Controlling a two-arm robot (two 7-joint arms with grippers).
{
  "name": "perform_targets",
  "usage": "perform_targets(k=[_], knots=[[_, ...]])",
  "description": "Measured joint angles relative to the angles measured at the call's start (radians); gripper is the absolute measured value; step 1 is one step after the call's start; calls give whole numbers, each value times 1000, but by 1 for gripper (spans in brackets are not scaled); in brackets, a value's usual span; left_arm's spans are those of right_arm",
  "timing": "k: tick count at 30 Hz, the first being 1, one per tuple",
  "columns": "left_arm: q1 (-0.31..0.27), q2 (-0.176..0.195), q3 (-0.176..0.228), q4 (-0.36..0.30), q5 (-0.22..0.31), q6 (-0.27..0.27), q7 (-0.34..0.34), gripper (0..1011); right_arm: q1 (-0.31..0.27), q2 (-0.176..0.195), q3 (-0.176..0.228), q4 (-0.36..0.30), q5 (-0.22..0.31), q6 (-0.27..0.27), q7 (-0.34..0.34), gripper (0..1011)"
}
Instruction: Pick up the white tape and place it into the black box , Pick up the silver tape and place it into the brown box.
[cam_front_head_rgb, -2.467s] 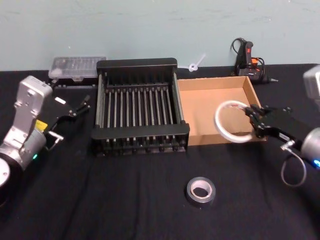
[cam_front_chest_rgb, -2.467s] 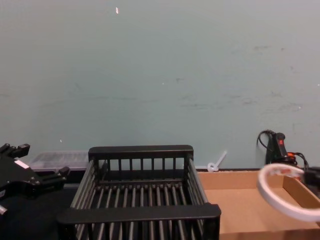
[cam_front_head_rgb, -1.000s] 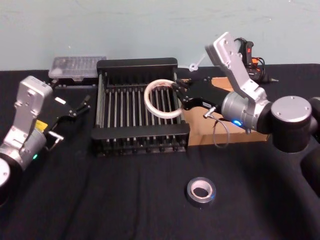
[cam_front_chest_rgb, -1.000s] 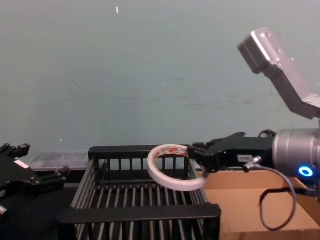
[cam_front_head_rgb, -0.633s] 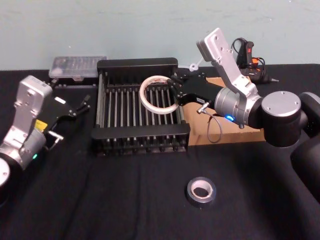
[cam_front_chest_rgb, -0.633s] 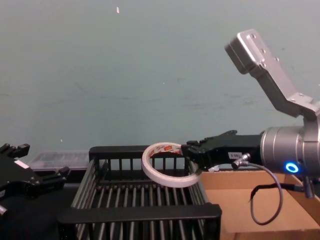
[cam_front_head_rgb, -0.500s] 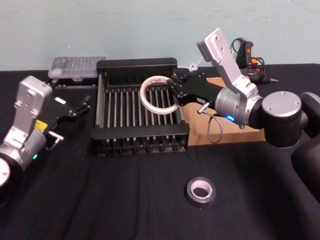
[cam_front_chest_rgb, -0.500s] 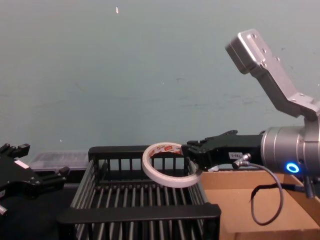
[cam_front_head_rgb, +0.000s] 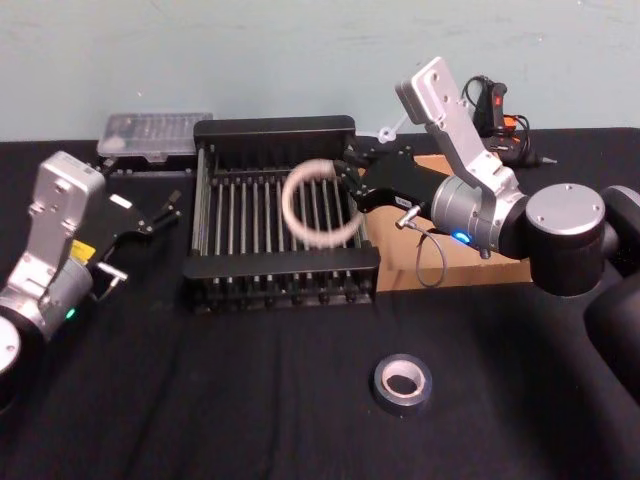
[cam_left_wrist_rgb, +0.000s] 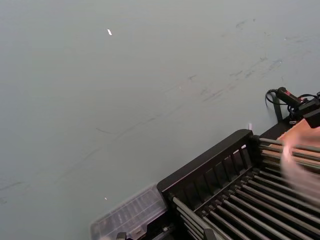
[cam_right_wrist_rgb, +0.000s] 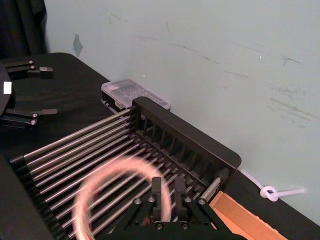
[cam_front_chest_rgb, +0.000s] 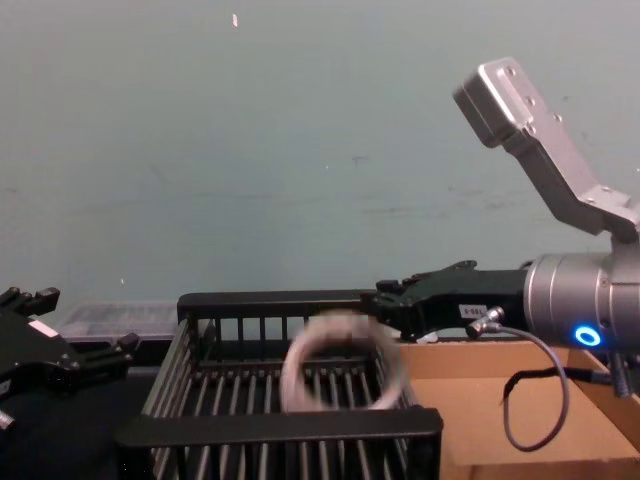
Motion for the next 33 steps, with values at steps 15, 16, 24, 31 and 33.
perform_targets(k=[15,16,24,31,33], knots=[[0,0,0,0,0,0,0,1002,-1,1,0,-2,1,1,0,603],[0,0,0,0,0,0,0,1001,-1,1,0,-2,1,1,0,646],[0,0,0,0,0,0,0,1001,-2,2,0,-3,2,1,0,889],[0,0,0,0,0,0,0,1001,-2,2,0,-3,2,1,0,1002],[0,0,0,0,0,0,0,1001,-2,2,0,-3,2,1,0,1002]])
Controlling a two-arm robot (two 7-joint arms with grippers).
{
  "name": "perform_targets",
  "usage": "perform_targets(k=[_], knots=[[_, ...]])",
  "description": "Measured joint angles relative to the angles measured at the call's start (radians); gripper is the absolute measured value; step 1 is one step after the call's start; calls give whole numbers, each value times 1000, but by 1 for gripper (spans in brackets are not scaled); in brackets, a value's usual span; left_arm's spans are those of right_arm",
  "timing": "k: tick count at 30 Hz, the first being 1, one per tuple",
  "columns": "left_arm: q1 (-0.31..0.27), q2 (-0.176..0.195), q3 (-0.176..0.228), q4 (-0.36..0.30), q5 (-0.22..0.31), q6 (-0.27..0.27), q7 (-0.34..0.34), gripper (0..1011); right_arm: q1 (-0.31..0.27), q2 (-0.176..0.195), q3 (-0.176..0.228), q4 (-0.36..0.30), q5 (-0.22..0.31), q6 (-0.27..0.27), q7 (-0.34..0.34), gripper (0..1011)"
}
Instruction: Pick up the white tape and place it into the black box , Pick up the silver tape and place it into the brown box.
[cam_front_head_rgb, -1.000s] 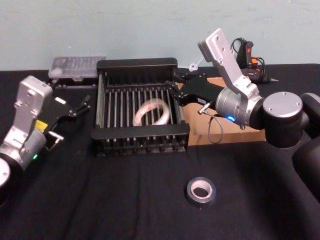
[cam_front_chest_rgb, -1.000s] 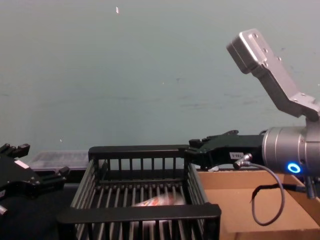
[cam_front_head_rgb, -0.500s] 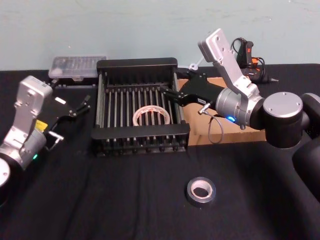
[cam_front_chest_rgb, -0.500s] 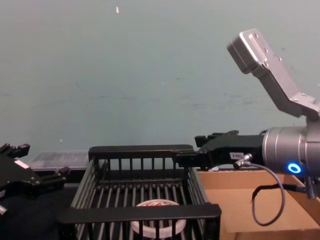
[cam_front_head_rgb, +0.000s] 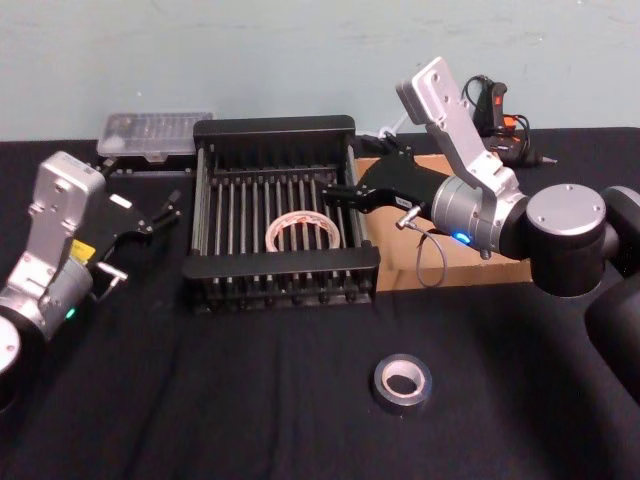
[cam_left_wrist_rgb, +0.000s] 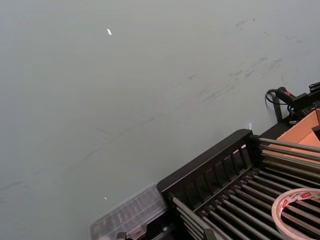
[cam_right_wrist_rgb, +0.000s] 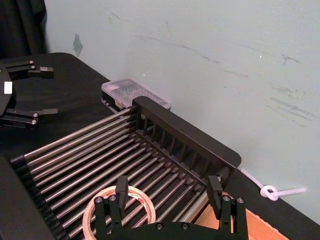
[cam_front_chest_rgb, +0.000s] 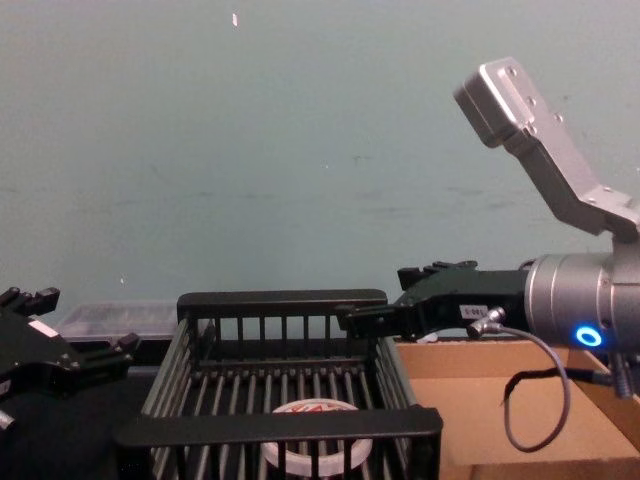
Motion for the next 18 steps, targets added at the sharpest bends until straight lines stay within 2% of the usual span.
perform_targets(k=[5,10,14,18], knots=[[0,0,0,0,0,0,0,1001,-2,2,2,-5,-1,0,-1,1002],[0,0,0,0,0,0,0,1001,-28,16,23,-49,1,11,-10,1002],[0,0,0,0,0,0,0,1001,-57,36,45,-100,11,29,-17,1002],[0,0,0,0,0,0,0,1001,-103,71,77,-177,30,61,-22,1002]])
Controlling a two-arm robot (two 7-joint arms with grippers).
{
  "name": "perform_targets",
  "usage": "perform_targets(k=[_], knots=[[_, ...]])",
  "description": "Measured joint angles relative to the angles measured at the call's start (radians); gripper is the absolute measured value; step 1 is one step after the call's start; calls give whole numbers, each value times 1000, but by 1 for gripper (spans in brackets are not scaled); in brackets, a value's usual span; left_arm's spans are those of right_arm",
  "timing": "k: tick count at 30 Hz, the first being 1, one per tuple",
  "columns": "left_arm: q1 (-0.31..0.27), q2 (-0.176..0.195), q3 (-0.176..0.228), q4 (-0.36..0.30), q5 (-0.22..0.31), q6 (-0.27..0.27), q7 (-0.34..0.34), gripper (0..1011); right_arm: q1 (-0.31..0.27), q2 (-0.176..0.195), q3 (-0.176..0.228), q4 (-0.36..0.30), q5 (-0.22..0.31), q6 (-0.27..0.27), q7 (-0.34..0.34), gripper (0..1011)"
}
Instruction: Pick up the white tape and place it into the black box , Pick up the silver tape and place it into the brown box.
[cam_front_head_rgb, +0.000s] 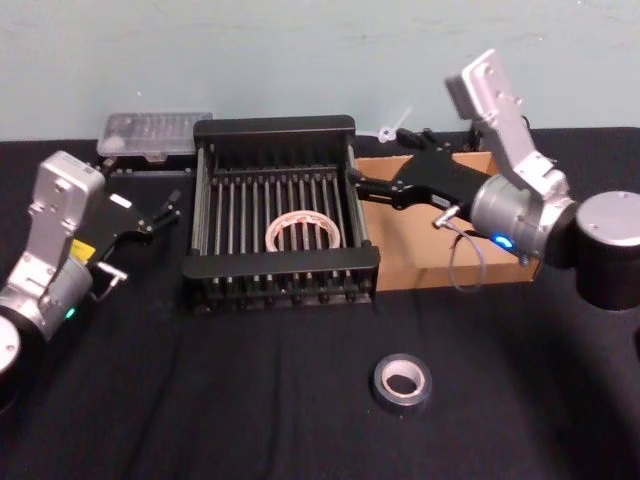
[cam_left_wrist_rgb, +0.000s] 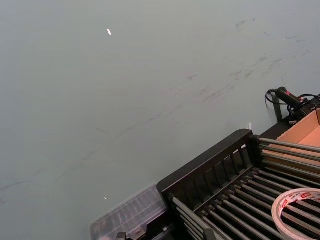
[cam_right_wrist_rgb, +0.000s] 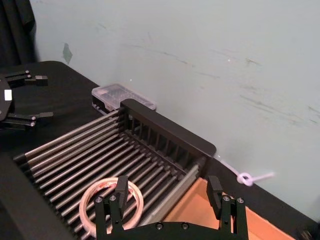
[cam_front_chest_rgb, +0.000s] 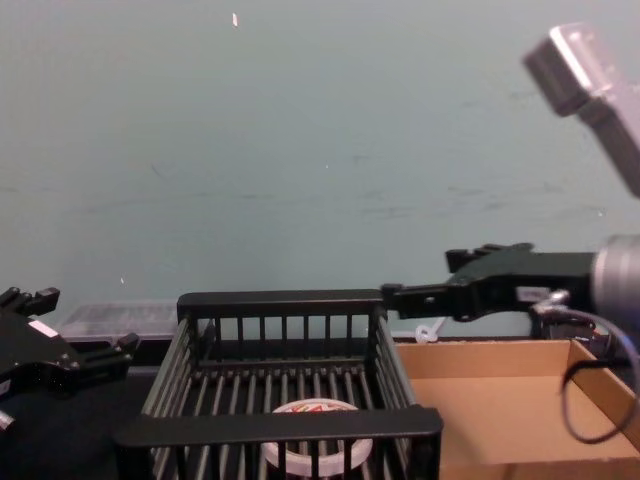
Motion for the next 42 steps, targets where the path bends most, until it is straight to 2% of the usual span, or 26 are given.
perform_targets(k=[6,12,22,31,42], knots=[[0,0,0,0,0,0,0,1001,-63,53,34,-101,33,48,8,1002],[0,0,0,0,0,0,0,1001,-163,138,69,-238,79,107,21,1002],[0,0,0,0,0,0,0,1001,-305,224,104,-380,141,171,6,1002],[0,0,0,0,0,0,0,1001,-391,270,106,-432,187,206,-8,1002],[0,0,0,0,0,0,0,1001,-429,315,73,-442,205,228,-8,1002]])
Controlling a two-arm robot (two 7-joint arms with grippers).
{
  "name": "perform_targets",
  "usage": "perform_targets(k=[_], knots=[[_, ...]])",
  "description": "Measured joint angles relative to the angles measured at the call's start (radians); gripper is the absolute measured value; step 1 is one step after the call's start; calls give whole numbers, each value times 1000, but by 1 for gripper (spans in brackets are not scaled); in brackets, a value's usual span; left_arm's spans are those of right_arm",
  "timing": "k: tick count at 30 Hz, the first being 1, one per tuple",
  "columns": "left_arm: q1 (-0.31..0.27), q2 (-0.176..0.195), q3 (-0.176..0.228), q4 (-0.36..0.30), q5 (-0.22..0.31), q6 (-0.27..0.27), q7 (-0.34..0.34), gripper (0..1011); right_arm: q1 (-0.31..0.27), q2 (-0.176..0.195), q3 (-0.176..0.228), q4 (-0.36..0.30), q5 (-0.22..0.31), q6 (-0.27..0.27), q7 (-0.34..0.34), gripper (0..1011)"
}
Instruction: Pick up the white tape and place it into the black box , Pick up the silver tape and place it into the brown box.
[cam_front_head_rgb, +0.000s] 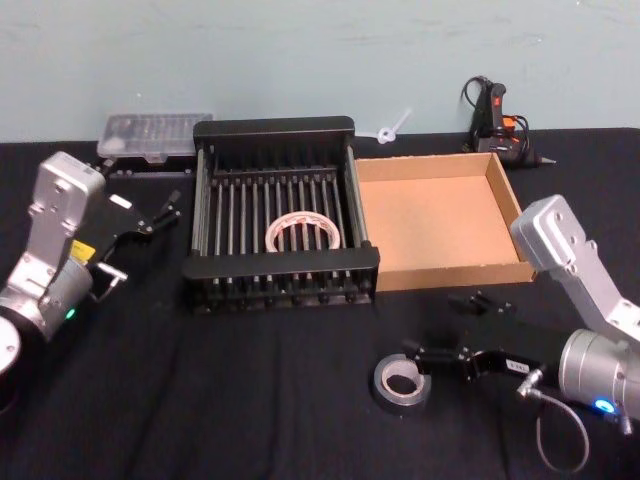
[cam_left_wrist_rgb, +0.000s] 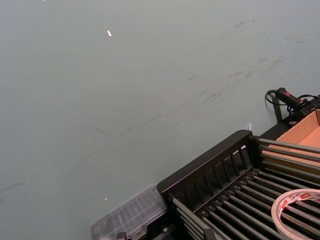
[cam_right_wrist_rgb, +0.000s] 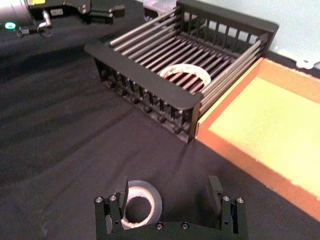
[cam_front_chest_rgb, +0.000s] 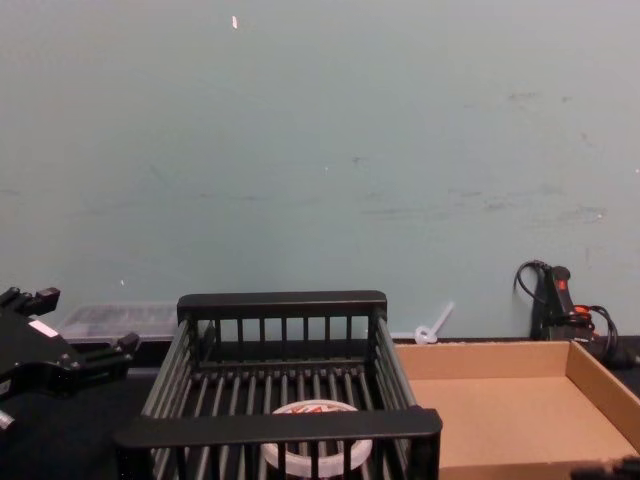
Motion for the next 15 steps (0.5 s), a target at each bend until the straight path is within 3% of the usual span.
perform_targets(k=[15], knots=[[0,0,0,0,0,0,0,1001,17,19,-48,25,-4,24,6,1002]])
